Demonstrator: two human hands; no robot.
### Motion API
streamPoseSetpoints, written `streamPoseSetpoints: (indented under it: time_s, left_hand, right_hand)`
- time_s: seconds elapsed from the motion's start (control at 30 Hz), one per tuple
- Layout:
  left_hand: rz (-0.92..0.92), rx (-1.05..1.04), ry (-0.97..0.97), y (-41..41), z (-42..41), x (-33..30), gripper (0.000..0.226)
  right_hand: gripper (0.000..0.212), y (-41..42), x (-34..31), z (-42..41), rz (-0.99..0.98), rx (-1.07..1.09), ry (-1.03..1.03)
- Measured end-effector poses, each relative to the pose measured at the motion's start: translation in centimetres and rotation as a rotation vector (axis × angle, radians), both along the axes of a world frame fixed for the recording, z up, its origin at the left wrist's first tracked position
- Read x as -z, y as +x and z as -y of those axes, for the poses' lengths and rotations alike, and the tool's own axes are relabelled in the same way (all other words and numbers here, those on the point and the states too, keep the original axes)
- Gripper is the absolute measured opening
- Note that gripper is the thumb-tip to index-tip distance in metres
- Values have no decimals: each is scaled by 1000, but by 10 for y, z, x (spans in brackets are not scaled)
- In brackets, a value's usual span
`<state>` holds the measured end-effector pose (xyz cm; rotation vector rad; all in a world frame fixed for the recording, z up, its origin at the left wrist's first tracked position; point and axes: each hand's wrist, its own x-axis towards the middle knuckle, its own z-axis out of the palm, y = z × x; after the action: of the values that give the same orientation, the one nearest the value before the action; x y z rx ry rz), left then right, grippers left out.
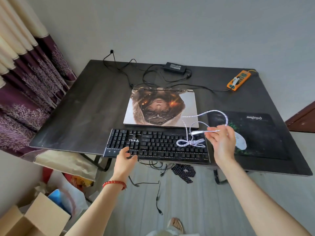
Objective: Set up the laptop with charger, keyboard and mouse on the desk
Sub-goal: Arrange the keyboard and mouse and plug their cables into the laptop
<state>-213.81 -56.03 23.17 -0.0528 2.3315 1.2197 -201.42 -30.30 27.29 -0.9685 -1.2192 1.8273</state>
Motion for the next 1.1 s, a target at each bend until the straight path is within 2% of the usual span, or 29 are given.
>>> streamPoseSetpoints:
  time_s: [0.1, 0.2, 0.27, 0.3, 0.37, 0.47, 0.57, 0.63, 0.73, 0.83, 0.9, 1.03, 1.1]
  left_hand:
    - [189, -66, 24, -4, 0, 8, 58]
    - [373, -142, 61, -5, -14, 18, 54]
    - [452, -152, 59, -8, -27, 23, 49]
    - [461, -145, 35, -10, -34, 26, 49]
    - [392, -111, -81, -13, -41, 29, 53]
    - [224, -62, -276, -18, -42, 35, 63]
    - [117, 26, -348, -21, -41, 38, 90]
    - [47, 178, -434, -20, -46, 41, 95]
    - [-82, 325, -557, -11, -49, 46, 78]
    - [-207, 374, -649, -7, -49, 50, 62]
    - [-275, 416, -702, -5, -46, 52, 59]
    - [-345, 462, -706, -5, -38, 54, 50]
    - [-347, 459, -673, -8, -35, 53, 45]
  right_hand:
    - [19, 16, 2, -36, 6, 291, -49]
    - [19, 18, 21, -60, 170, 364, -50]
    - [20, 15, 42, -72, 387, 265, -8]
    - [28, 14, 54, -78, 536, 183, 20]
    - [43, 16, 72, -82, 787, 33, 30]
    - [53, 19, 82, -86, 976, -91, 108]
    - [59, 16, 81, -95, 928, -167, 338]
    - [57, 11, 79, -108, 888, -135, 455]
    - [55, 1, 73, -125, 909, -95, 547]
    - [51, -2, 76, -126, 1001, -189, 750]
    - [47, -1, 80, -107, 988, -316, 900]
    - [42, 11, 90, -47, 748, -699, 1368]
    - [45, 15, 93, -17, 681, -844, 1481]
